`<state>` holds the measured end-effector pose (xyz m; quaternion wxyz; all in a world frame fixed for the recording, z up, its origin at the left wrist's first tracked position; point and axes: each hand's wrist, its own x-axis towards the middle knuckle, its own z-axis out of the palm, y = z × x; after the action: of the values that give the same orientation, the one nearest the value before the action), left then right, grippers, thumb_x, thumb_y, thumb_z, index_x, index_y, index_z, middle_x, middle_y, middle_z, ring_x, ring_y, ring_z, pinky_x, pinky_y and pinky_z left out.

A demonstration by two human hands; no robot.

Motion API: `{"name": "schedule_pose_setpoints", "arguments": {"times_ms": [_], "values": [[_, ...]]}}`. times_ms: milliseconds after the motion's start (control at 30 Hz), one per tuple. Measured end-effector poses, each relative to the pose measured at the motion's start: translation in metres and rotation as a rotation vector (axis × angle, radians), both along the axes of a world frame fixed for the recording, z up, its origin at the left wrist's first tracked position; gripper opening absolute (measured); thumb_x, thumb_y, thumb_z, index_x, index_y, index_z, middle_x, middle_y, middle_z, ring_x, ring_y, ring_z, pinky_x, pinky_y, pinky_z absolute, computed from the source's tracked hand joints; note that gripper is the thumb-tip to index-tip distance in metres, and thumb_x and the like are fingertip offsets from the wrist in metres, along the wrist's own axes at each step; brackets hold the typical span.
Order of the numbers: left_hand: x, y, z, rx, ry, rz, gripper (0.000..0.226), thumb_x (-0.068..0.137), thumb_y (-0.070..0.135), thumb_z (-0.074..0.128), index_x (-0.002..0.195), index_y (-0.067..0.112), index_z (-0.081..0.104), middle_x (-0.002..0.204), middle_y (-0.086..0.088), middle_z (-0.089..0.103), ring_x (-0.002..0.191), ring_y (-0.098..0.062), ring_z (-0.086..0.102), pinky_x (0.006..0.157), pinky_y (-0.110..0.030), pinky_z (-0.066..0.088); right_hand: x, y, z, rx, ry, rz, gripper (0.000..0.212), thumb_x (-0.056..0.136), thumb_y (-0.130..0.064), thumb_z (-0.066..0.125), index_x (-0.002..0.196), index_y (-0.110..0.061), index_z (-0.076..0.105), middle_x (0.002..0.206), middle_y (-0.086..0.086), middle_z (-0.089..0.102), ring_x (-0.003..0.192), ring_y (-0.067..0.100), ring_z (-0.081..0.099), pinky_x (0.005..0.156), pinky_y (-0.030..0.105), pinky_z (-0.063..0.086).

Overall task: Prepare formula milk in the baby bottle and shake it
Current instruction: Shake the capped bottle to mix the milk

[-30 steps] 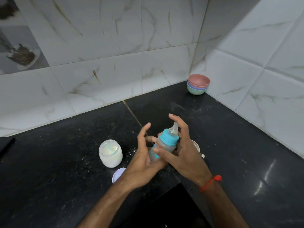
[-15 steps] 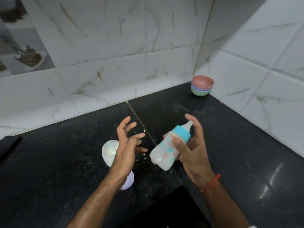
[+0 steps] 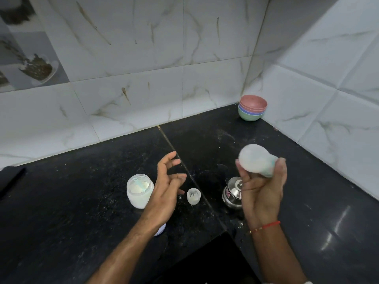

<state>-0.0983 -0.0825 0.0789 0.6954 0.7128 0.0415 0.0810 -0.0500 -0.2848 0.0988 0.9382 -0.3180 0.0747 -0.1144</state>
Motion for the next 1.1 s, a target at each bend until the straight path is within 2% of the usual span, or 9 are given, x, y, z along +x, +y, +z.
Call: {"name": "schedule_pose_setpoints", "arguments": {"times_ms": [167,333,400,500,667,733,833,1000,1100], "values": [[0.000,-0.004,-0.005,0.064,0.038,-0.045,0.053,0.090,0.035,0.054,0.134,0.062,0.039,0.141,0.020,0.050,0.114,-0.009,0.066,0.092,-0.038,0.059,-0.022,0.012,-0.005,-0.338,-0.089,0.309,0.085,0.077,-0.028,0.087,0.147,-0.041,0.041,0.110,0.016,0.070,0.098,0.027,0.073,0.072,0.051,0.063],[-0.001,-0.001,-0.007,0.098,0.023,-0.057,0.048,0.099,0.033,0.056,0.133,0.062,0.039,0.140,0.022,0.050,0.111,-0.005,0.066,0.096,-0.040,0.057,-0.005,-0.004,0.001,-0.047,-0.049,-0.052,0.063,0.103,-0.031,0.056,0.156,-0.023,0.024,0.116,0.001,0.062,0.096,0.027,0.072,0.062,0.046,0.064],[-0.001,-0.003,-0.008,0.112,0.028,-0.049,0.047,0.097,0.036,0.056,0.131,0.064,0.041,0.140,0.022,0.051,0.111,-0.008,0.067,0.099,-0.042,0.057,-0.012,-0.002,0.002,-0.225,-0.093,0.103,0.067,0.099,-0.024,0.063,0.155,-0.031,0.027,0.108,0.002,0.063,0.082,0.017,0.075,0.057,0.041,0.063],[-0.001,-0.005,-0.008,0.107,0.033,-0.032,0.046,0.092,0.040,0.055,0.131,0.063,0.043,0.139,0.020,0.053,0.111,-0.012,0.068,0.099,-0.044,0.057,-0.024,0.003,-0.006,-0.646,-0.231,0.458,0.088,0.076,-0.017,0.089,0.145,-0.043,0.041,0.112,0.017,0.072,0.099,0.031,0.073,0.080,0.056,0.062],[-0.004,-0.001,-0.009,0.098,0.021,-0.013,0.045,0.106,0.024,0.056,0.138,0.052,0.042,0.141,0.020,0.052,0.110,-0.009,0.068,0.099,-0.042,0.056,-0.007,-0.009,-0.003,-0.079,-0.115,-0.025,0.075,0.092,-0.034,0.073,0.152,-0.029,0.029,0.115,0.001,0.064,0.102,0.024,0.069,0.063,0.038,0.063],[-0.003,-0.002,-0.009,0.109,0.034,-0.013,0.046,0.107,0.021,0.055,0.137,0.053,0.042,0.141,0.020,0.052,0.110,-0.009,0.068,0.099,-0.040,0.056,-0.015,-0.001,-0.006,-0.227,-0.143,0.075,0.076,0.090,-0.027,0.074,0.151,-0.033,0.029,0.115,0.006,0.062,0.092,0.016,0.071,0.064,0.035,0.062],[-0.001,-0.005,-0.010,0.116,0.035,-0.015,0.043,0.107,0.022,0.055,0.137,0.052,0.045,0.141,0.019,0.053,0.110,-0.010,0.068,0.098,-0.037,0.054,-0.032,0.010,-0.021,-0.640,-0.279,0.494,0.089,0.072,-0.022,0.093,0.143,-0.041,0.043,0.115,0.026,0.067,0.100,0.033,0.072,0.084,0.048,0.062],[-0.001,-0.001,-0.009,0.084,0.037,0.014,0.039,0.107,0.027,0.055,0.138,0.048,0.048,0.143,0.021,0.051,0.114,-0.013,0.066,0.092,-0.036,0.057,-0.009,-0.002,-0.011,-0.117,-0.098,0.014,0.070,0.092,-0.033,0.072,0.150,-0.032,0.033,0.110,-0.004,0.067,0.092,0.016,0.068,0.056,0.030,0.059],[0.001,-0.003,-0.010,0.090,0.048,0.012,0.037,0.106,0.028,0.055,0.136,0.050,0.049,0.144,0.019,0.051,0.114,-0.014,0.067,0.095,-0.038,0.057,-0.012,-0.003,-0.015,-0.444,-0.139,0.234,0.086,0.080,-0.029,0.085,0.148,-0.041,0.034,0.113,0.004,0.067,0.097,0.021,0.071,0.070,0.041,0.064]]}}
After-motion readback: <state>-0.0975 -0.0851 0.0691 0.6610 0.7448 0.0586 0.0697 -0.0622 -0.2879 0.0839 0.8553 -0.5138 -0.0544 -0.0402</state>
